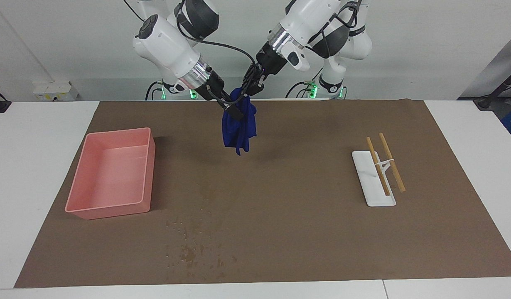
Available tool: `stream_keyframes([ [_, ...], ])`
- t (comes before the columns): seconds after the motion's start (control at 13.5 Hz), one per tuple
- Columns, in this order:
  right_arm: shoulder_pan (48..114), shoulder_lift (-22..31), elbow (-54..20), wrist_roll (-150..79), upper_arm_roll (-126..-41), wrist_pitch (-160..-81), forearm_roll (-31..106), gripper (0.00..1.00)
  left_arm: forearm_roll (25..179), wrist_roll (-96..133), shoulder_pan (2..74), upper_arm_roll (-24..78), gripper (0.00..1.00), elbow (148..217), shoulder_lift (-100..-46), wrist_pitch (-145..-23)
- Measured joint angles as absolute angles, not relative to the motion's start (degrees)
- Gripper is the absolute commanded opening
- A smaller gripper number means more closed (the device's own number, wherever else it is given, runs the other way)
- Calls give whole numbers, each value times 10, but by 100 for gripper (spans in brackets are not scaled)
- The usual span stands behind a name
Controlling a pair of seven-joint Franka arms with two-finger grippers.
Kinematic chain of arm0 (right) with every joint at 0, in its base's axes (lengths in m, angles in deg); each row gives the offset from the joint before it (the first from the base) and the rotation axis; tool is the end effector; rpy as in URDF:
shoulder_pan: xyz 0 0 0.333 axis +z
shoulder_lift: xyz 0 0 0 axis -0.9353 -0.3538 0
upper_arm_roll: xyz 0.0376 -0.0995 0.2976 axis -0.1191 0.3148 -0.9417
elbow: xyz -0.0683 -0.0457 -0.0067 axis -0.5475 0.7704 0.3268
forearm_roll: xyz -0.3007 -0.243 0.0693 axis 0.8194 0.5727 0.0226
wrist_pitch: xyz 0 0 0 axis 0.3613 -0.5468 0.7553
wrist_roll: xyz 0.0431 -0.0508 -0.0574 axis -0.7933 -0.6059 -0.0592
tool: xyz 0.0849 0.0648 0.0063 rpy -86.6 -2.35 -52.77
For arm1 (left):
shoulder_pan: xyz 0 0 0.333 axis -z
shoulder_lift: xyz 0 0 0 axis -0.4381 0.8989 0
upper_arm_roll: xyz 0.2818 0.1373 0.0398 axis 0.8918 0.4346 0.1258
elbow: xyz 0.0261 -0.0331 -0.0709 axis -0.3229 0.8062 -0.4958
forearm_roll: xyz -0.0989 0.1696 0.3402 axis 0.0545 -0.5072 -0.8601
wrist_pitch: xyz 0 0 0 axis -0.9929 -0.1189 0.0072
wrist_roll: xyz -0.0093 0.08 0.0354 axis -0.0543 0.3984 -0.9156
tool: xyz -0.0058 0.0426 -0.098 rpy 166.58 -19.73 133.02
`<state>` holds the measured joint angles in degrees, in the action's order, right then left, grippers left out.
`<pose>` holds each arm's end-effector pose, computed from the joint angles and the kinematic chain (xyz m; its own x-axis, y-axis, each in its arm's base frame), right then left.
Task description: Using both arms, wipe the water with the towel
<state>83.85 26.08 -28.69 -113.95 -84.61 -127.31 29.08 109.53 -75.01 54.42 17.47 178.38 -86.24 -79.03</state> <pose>0.4981 0.2417 0.5381 0.4385 -0.7459 -0.5014 -0.8933 -0.3002 -0.3346 0.4360 -0.3953 0.6180 0.1739 0.7605 -0.6256 0.9699 -0.0222 0.2426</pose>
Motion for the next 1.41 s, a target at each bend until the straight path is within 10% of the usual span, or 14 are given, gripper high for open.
stream_keyframes([
  [0.07,839,261,-287,-1127,-846,-1267,291,0,1095,-750,544,175,100,1784,-863,-790],
  [0.82,786,272,-289,-673,-842,-1014,489,0,1024,-563,456,188,100,1782,-865,-790],
  [1.41,766,232,-377,-552,-845,-1137,529,0,813,-164,363,194,100,1772,-866,-625],
])
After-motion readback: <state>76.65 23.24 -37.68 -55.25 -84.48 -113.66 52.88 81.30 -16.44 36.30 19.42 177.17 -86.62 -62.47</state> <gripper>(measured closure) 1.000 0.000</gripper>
